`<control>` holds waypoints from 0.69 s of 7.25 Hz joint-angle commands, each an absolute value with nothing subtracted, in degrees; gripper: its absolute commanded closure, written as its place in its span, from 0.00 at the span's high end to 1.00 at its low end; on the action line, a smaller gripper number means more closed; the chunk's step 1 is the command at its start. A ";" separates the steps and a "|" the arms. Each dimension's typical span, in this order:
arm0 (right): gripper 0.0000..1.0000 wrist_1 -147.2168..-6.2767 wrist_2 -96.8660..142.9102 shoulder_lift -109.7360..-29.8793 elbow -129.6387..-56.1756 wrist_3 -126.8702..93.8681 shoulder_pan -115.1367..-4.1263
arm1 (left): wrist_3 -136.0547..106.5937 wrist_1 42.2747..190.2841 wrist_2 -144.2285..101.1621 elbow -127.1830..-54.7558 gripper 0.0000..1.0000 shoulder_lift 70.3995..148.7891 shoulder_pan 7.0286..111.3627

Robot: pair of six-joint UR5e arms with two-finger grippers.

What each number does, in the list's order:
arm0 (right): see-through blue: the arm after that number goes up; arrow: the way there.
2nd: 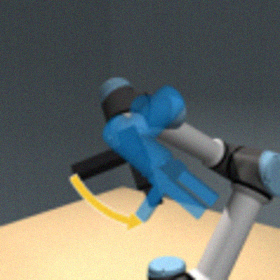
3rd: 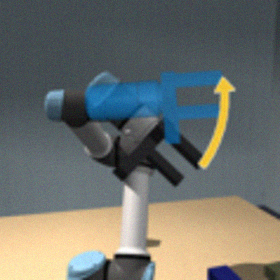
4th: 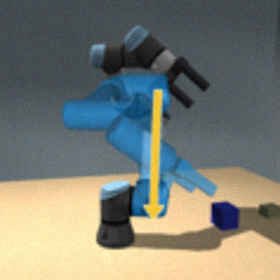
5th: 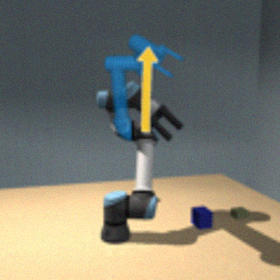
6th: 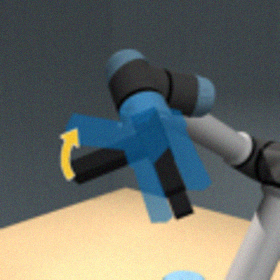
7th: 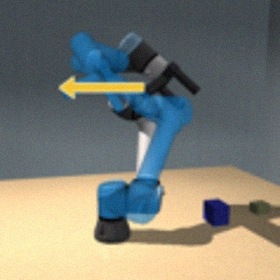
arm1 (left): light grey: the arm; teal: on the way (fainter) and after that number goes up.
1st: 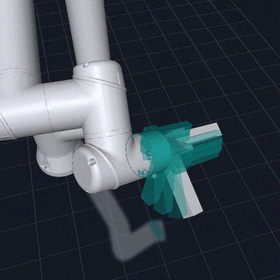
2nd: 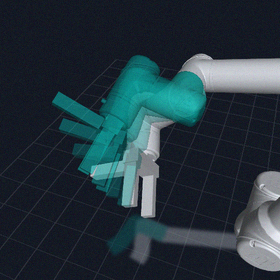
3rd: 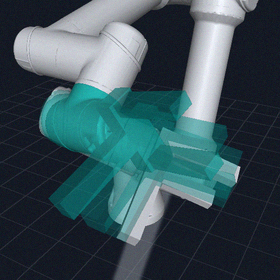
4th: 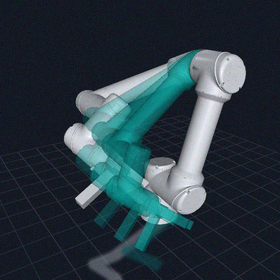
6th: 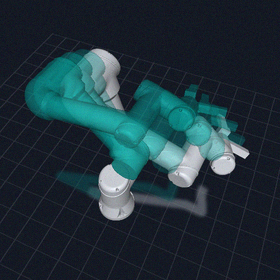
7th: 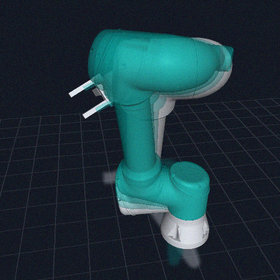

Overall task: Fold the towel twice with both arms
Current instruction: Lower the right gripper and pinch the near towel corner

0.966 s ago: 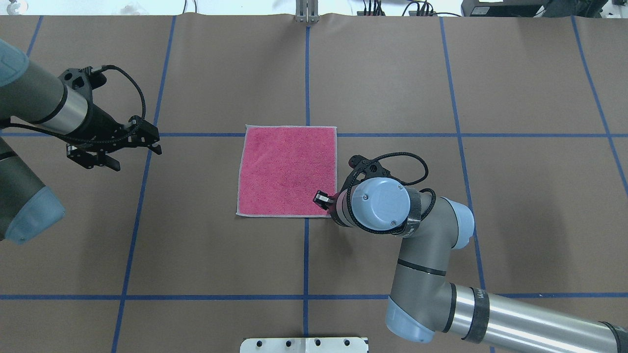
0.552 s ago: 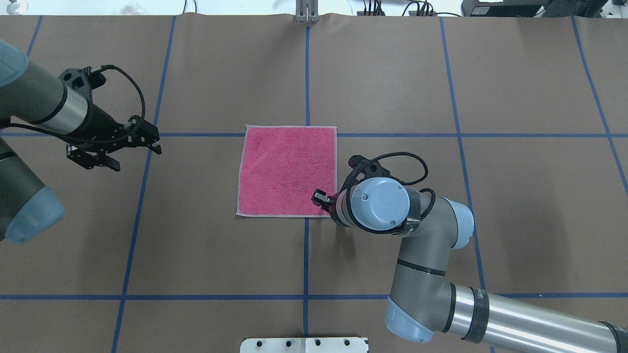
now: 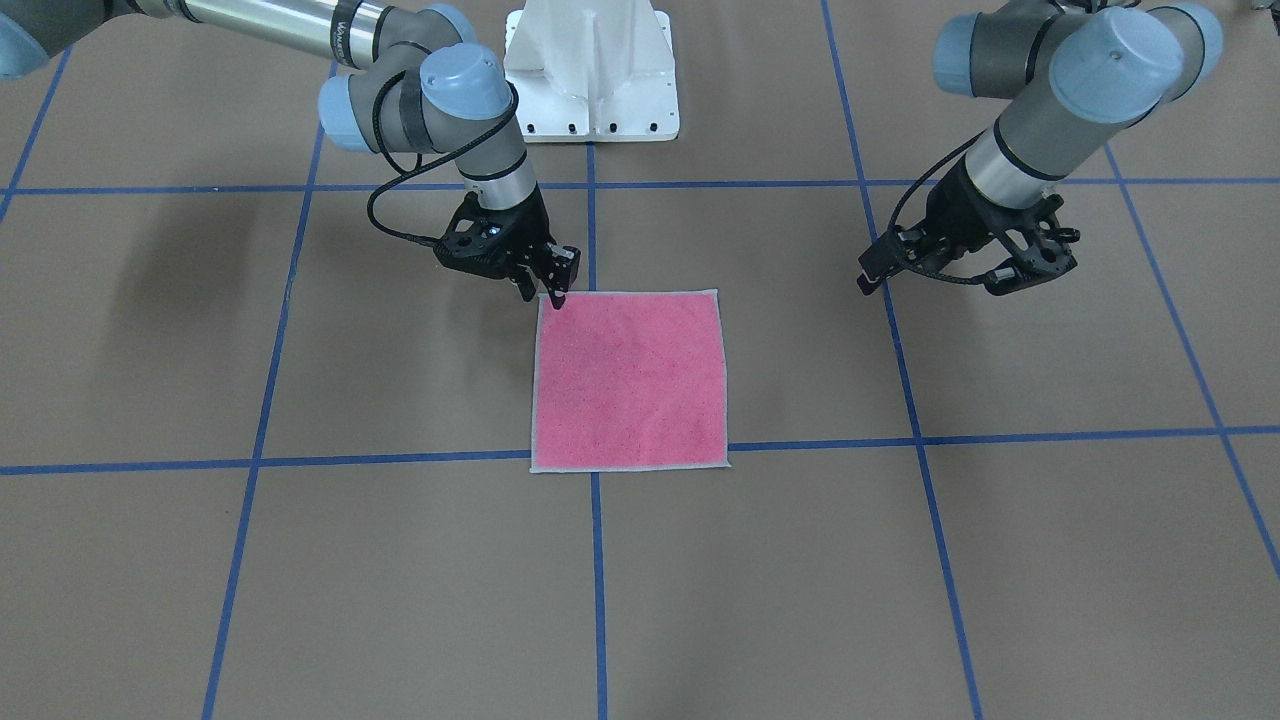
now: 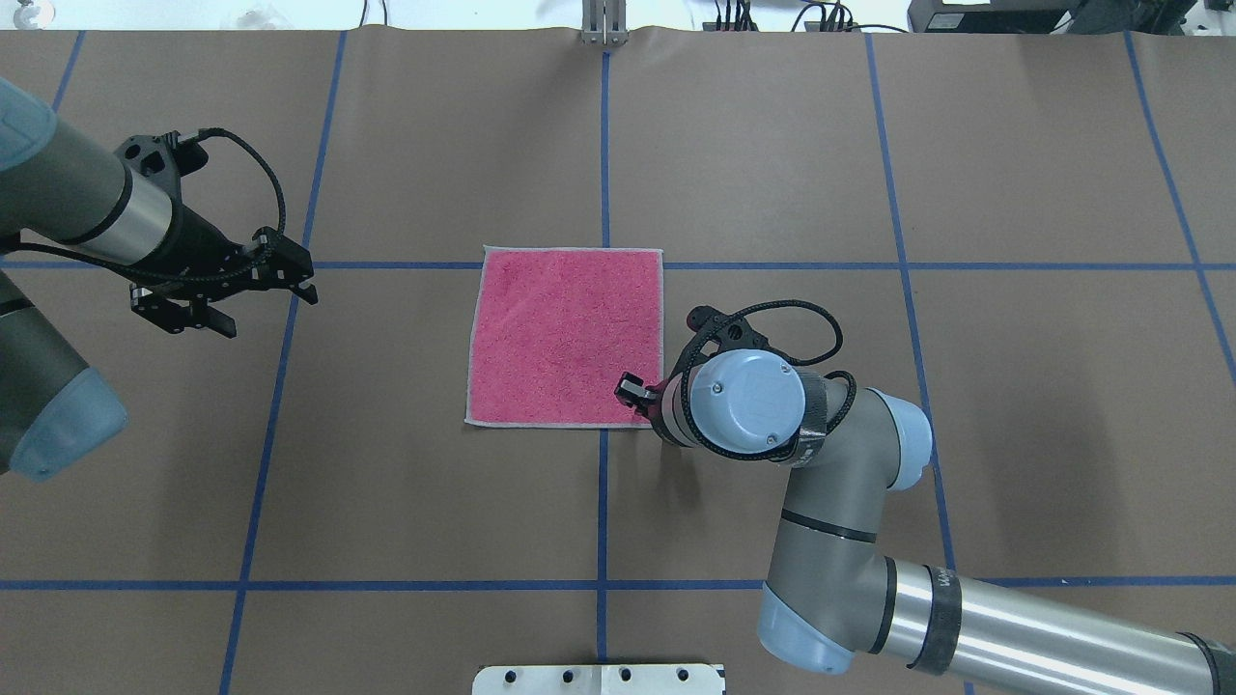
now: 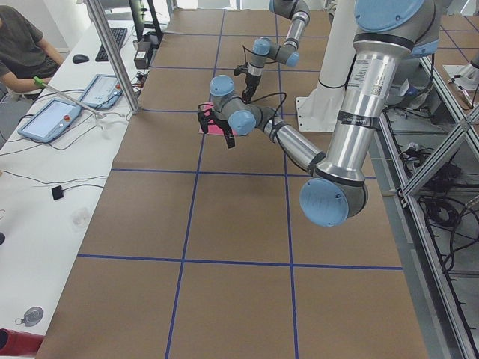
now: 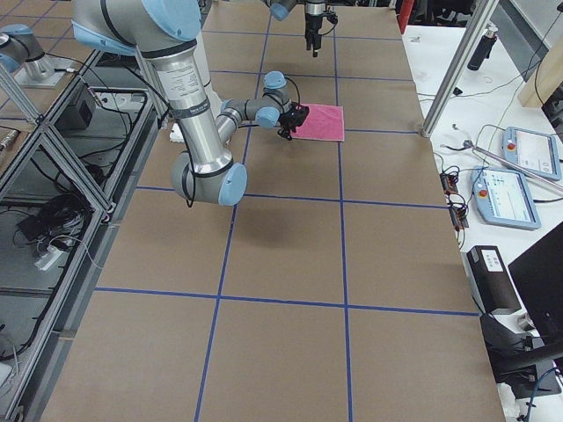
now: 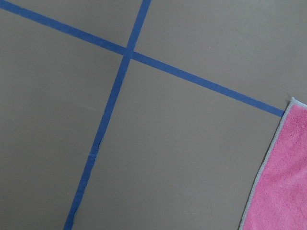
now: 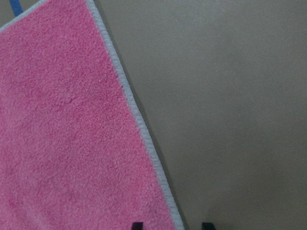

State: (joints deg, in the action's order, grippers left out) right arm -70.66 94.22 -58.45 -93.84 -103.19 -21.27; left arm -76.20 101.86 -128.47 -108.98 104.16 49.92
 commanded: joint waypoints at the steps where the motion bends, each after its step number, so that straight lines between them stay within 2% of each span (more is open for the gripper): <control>1: 0.33 -70.58 94.22 -58.53 -93.60 -103.36 -21.27 | -76.20 101.87 -128.50 -108.98 1.00 104.24 49.92; 3: 0.18 -70.31 94.22 -58.45 -92.99 -103.45 -21.27 | -77.34 102.04 -128.50 -109.07 1.00 104.15 49.92; 4: 0.00 -70.31 94.22 -58.27 -92.99 -103.53 -21.27 | -77.43 102.04 -128.50 -109.07 1.00 104.24 49.92; 5: 0.00 -70.23 94.22 -58.36 -92.99 -103.45 -21.27 | -77.43 102.04 -128.50 -109.07 1.00 104.15 49.92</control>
